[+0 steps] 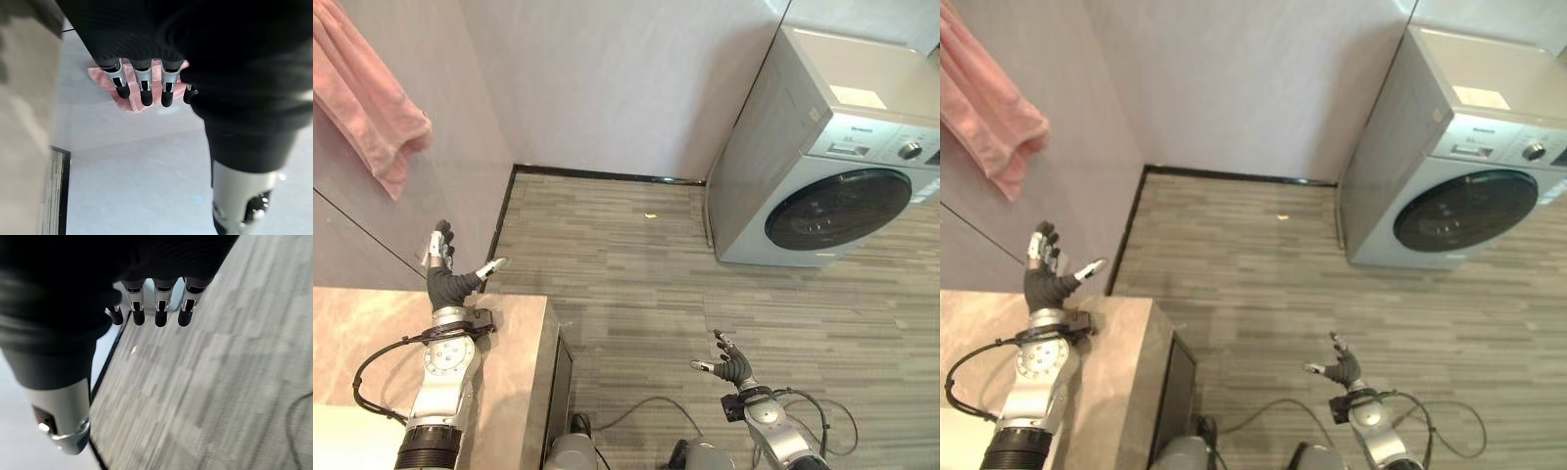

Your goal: Put brush and paste in cup on sink, flatten towel.

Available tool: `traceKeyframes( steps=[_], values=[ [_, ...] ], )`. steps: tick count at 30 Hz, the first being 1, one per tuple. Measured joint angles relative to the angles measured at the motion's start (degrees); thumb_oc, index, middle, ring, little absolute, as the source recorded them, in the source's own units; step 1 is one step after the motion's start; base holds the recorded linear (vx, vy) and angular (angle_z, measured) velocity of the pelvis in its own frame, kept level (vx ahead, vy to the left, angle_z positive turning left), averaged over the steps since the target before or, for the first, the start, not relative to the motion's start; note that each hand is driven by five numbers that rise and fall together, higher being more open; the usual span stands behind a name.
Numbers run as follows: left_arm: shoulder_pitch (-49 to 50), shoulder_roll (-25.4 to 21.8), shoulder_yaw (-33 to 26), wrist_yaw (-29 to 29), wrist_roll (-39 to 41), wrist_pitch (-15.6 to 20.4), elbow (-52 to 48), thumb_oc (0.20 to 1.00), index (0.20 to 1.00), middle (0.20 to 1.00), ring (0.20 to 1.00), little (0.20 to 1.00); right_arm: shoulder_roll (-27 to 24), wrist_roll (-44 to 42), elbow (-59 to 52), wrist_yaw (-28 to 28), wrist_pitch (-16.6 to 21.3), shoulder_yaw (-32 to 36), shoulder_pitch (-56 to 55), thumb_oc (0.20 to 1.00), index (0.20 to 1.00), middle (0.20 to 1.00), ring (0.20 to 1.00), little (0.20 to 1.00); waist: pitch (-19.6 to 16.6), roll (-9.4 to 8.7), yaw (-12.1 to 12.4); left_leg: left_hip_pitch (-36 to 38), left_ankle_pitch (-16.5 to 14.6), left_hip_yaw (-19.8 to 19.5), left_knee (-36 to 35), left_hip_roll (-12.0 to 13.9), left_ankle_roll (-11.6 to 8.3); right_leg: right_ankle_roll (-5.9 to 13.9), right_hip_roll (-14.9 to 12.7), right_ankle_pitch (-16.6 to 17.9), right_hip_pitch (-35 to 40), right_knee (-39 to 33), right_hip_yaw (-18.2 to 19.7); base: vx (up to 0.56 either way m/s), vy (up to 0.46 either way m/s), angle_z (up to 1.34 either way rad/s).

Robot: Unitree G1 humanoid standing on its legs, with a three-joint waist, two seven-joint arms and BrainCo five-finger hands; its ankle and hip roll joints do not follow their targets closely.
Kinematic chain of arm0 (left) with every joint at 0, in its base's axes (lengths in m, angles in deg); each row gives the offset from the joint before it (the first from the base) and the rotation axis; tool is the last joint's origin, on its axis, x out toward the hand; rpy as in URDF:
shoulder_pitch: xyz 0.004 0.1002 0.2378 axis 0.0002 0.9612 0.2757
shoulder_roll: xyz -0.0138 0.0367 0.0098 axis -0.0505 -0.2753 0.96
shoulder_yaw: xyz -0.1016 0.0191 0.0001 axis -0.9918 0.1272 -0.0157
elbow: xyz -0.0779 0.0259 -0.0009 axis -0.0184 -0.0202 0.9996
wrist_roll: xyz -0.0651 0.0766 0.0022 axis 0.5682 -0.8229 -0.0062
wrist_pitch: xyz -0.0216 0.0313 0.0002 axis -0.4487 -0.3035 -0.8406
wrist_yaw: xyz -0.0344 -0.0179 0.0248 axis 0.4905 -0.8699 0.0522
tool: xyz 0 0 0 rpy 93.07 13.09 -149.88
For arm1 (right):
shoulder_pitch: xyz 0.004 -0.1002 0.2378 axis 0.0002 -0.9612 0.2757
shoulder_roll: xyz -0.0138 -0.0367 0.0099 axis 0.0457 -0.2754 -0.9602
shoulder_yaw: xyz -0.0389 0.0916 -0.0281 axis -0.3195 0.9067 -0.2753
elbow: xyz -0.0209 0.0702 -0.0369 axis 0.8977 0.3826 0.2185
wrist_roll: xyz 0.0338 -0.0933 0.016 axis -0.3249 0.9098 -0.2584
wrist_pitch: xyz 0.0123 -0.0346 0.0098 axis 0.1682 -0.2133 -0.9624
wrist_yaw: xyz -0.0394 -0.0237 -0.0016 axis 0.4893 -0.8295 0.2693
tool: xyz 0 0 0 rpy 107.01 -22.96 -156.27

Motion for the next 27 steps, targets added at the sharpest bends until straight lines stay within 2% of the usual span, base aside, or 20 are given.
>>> traceKeyframes(
  steps=[1,2,3,4,5,6,8,9,11,15,16,17,18,19,20,21,22,23,25,27],
  values=[
    [0.29,0.35,0.04,0.05,0.00,-0.01,0.72,1.000,1.000,1.000,1.000,1.000,-1.15,0.21,-0.68,-0.06,-0.01,0.30,0.12,1.000,1.000,1.000,1.000,1.000,0.03,0.70,-0.97,-0.01,0.77,-0.38,-0.03,0.30,-1.14,-0.08,1.16,1.61,0.05,-9.03,0.73,0.27,-0.090,0.31],
    [-0.44,0.05,0.07,0.09,-0.46,-0.05,1.42,1.000,1.000,1.000,1.000,1.000,-1.81,0.17,-0.78,-0.10,-0.10,0.45,0.02,1.000,1.000,1.000,1.000,1.000,-0.09,0.69,-1.13,0.73,-0.60,-0.97,-0.49,0.65,-1.11,0.43,0.71,5.09,-1.40,-15.23,1.69,0.58,-0.198,0.46],
    [-0.48,-0.17,-0.11,0.10,-1.65,-0.06,2.13,1.000,1.000,1.000,1.000,1.000,-1.74,0.12,-1.53,-0.02,-0.10,1.28,-0.98,1.000,1.000,1.000,1.000,1.000,-0.57,0.20,-1.50,1.29,-0.56,-2.21,-0.79,0.62,-2.69,0.98,-0.14,8.37,-1.38,-22.21,2.49,0.49,-0.190,0.40],
    [-0.52,-0.74,-0.12,0.10,-2.16,0.00,2.25,1.000,1.000,1.000,1.000,1.000,-1.80,0.00,-1.94,-0.08,-0.09,1.65,-1.70,1.000,1.000,1.000,1.000,1.000,-1.04,-0.56,-1.99,1.78,-1.43,-2.89,-1.30,0.62,-3.85,1.61,-1.10,10.70,-1.65,-25.82,3.18,0.62,-0.218,0.66],
    [-0.08,-1.95,-0.22,0.08,-2.34,0.09,2.03,1.000,1.000,1.000,1.000,1.000,-1.35,-0.13,-2.10,0.01,-0.12,1.75,-2.56,1.000,1.000,1.000,1.000,1.000,-1.82,-2.39,-2.50,2.50,-1.71,-4.32,-1.39,0.11,-5.79,1.31,-2.62,12.81,-1.09,-28.09,3.56,0.42,-0.161,0.62],
    [-0.01,-1.80,-0.31,-0.15,-2.76,-0.06,2.65,1.000,1.000,1.000,1.000,1.000,-1.81,-0.11,-2.08,-0.03,-0.37,1.96,-2.90,1.000,1.000,1.000,1.000,1.000,-1.87,-1.94,-2.91,3.66,-2.41,-5.87,-1.72,1.69,-7.11,0.86,-0.94,15.89,-0.32,-27.15,5.82,0.33,-0.150,0.65],
    [0.97,-1.52,2.84,0.18,-4.42,-0.46,3.27,1.000,1.000,1.000,1.000,1.000,-3.24,-0.13,-3.34,-0.03,-0.37,3.73,-3.81,1.000,1.000,1.000,1.000,1.000,-2.61,-0.50,-3.80,3.65,-2.21,-6.21,-0.44,2.72,-8.04,1.03,1.82,15.72,0.86,-25.20,5.68,0.35,-0.240,0.51],
    [1.49,-1.16,3.84,0.38,-4.94,-0.44,3.30,1.000,1.000,1.000,1.000,1.000,-4.20,-0.15,-3.83,-0.09,-0.36,4.40,-3.42,1.000,1.000,1.000,1.000,1.000,-2.69,-0.11,-4.08,3.53,-2.43,-4.56,0.40,3.20,-7.32,0.31,3.35,15.43,1.10,-23.67,5.37,0.35,-0.276,0.35],
    [1.49,0.39,4.28,0.40,-6.18,-0.54,3.65,1.000,1.000,1.000,1.000,1.000,-5.85,-0.23,-4.73,-0.33,-0.34,5.05,-3.22,1.000,1.000,1.000,1.000,1.000,-2.68,0.22,-4.45,3.59,-1.89,-5.50,0.80,5.05,-7.78,-0.87,4.82,13.61,1.14,-22.01,4.25,0.22,-0.191,0.17],
    [1.66,0.26,4.25,0.51,-6.27,-1.81,4.73,1.000,1.000,1.000,1.000,1.000,-6.45,-0.30,-5.12,-1.38,-0.25,6.12,-2.50,1.000,1.000,1.000,1.000,1.000,-1.98,-2.38,-5.43,0.43,-0.68,-7.62,7.80,7.31,-9.75,-2.19,6.77,11.61,3.30,-21.92,1.44,0.24,-0.314,0.26],
    [0.20,0.00,4.10,0.43,-6.20,-1.73,5.37,1.000,1.000,1.000,1.000,1.000,-6.94,-0.37,-4.73,-1.55,0.33,6.23,-1.99,1.000,1.000,1.000,1.000,1.000,-1.39,-2.86,-4.47,-3.06,0.54,-10.84,14.05,8.18,-10.36,-3.30,7.84,8.69,2.40,-18.00,0.92,0.31,-0.532,0.43],
    [-0.60,-0.23,3.91,0.43,-6.17,-1.79,4.87,1.000,1.000,1.000,1.000,1.000,-6.78,-0.39,-5.48,-1.64,0.32,6.94,-2.79,1.000,1.000,1.000,1.000,1.000,-1.52,-3.93,-4.36,-6.78,1.67,-11.36,18.98,7.93,-11.69,-3.92,7.87,7.55,1.99,-17.95,1.52,0.21,-0.400,0.50],
    [-1.09,-0.27,3.51,0.30,-6.15,-1.67,4.58,1.000,1.000,1.000,1.000,1.000,-6.98,-0.40,-5.55,-1.67,0.43,7.04,-2.81,1.000,1.000,1.000,1.000,1.000,-1.34,-4.21,-4.19,-8.90,3.21,-12.20,21.99,8.24,-12.58,-4.85,8.16,6.76,1.79,-16.85,0.90,0.22,-0.327,0.45],
    [-1.72,-1.16,2.72,0.30,-5.98,-1.77,3.39,1.000,1.000,1.000,1.000,1.000,-7.08,-0.46,-6.60,-1.76,0.40,7.27,-2.94,1.000,1.000,1.000,1.000,1.000,-0.49,-5.08,-3.40,-11.64,6.14,-12.31,26.77,8.65,-12.38,-6.85,8.80,5.40,2.00,-16.71,0.64,0.30,-0.326,0.23],
    [-2.09,-2.50,1.94,0.15,-5.95,-1.73,2.02,1.000,1.000,1.000,1.000,1.000,-6.96,-0.44,-7.50,-1.99,0.44,6.98,-3.30,1.000,1.000,1.000,1.000,1.000,0.07,-5.58,-2.56,-13.20,9.37,-11.20,30.11,10.05,-11.89,-7.93,9.62,5.40,3.76,-18.40,0.10,0.32,-0.246,0.07],
    [-2.48,-3.77,1.57,-0.19,-5.95,-1.49,1.04,1.000,1.000,1.000,1.000,1.000,-6.71,-0.44,-8.06,-2.32,0.44,6.81,-3.30,1.000,1.000,1.000,1.000,1.000,0.05,-6.24,-2.34,-13.33,10.45,-10.22,30.94,10.74,-11.16,-10.06,10.22,7.06,5.08,-20.38,-0.68,0.31,-0.152,0.23],
    [-3.94,-4.47,2.08,0.04,-5.99,-1.46,0.21,1.000,1.000,1.000,1.000,1.000,-7.14,-0.44,-8.32,-2.32,0.62,6.83,-3.31,1.000,1.000,1.000,1.000,1.000,0.47,-6.34,-2.63,-15.12,8.49,-7.75,32.21,10.06,-11.35,-10.38,10.52,5.78,6.66,-22.55,-0.80,0.16,-0.040,0.38],
    [-4.70,-4.50,2.09,0.00,-6.00,-1.37,-0.84,1.000,1.000,1.000,1.000,1.000,-7.20,-0.42,-8.48,-2.38,0.50,7.17,-3.71,1.000,1.000,1.000,1.000,1.000,0.62,-6.69,-2.85,-15.36,7.40,-6.17,31.02,8.96,-11.19,-10.74,10.35,6.75,7.00,-23.68,-0.96,0.19,-0.022,0.44],
    [-6.78,-4.59,1.79,-0.13,-6.00,-0.52,-5.16,1.000,1.000,1.000,1.000,1.000,-7.30,-0.44,-8.85,-2.42,0.39,7.25,-4.01,1.000,1.000,1.000,1.000,1.000,1.45,-6.64,-2.61,-15.36,4.91,-0.62,22.80,6.02,-9.99,-9.97,11.28,8.14,8.14,-28.18,-0.63,0.34,0.001,0.25],
    [-8.47,-4.35,1.97,-0.13,-6.03,0.53,-6.25,1.000,1.000,1.000,1.000,1.000,-6.74,-0.38,-8.91,-2.59,0.35,7.03,-3.86,1.000,1.000,1.000,1.000,1.000,1.89,-6.63,-2.08,-15.34,4.17,1.53,12.89,2.59,-9.22,-8.58,11.76,9.50,9.30,-31.30,-0.02,0.27,0.013,0.10]
  ],
)
